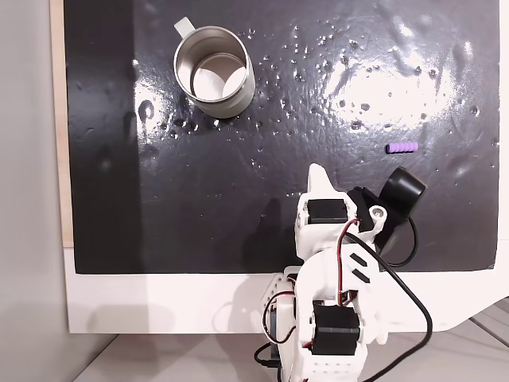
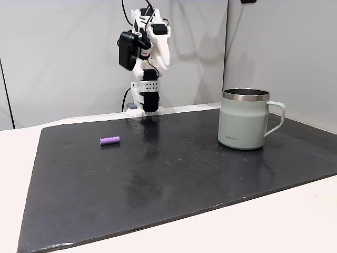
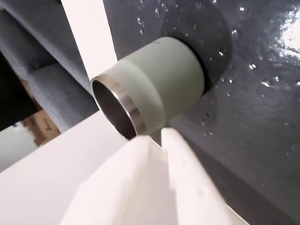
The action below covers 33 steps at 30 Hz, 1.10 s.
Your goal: Grasp a pengrip and put it in the cup.
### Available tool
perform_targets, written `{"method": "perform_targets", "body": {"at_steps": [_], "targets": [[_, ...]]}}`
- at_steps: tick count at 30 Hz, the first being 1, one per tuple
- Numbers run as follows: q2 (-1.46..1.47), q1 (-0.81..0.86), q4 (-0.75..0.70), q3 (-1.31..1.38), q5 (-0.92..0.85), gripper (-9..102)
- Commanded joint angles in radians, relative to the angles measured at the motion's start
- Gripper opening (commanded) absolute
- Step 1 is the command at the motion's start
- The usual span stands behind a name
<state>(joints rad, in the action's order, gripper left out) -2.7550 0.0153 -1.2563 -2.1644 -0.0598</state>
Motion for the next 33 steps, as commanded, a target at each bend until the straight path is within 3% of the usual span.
{"method": "perform_targets", "body": {"at_steps": [1,6,11,21,33], "targets": [[0.115,0.052,-0.112,0.239,-0.052,8],[0.325,0.155,-0.282,0.505,-0.109,11],[0.439,0.314,-0.390,0.623,-0.276,14],[0.652,0.561,-0.302,0.558,-0.494,20],[1.015,0.604,-0.305,0.693,-0.551,25]]}}
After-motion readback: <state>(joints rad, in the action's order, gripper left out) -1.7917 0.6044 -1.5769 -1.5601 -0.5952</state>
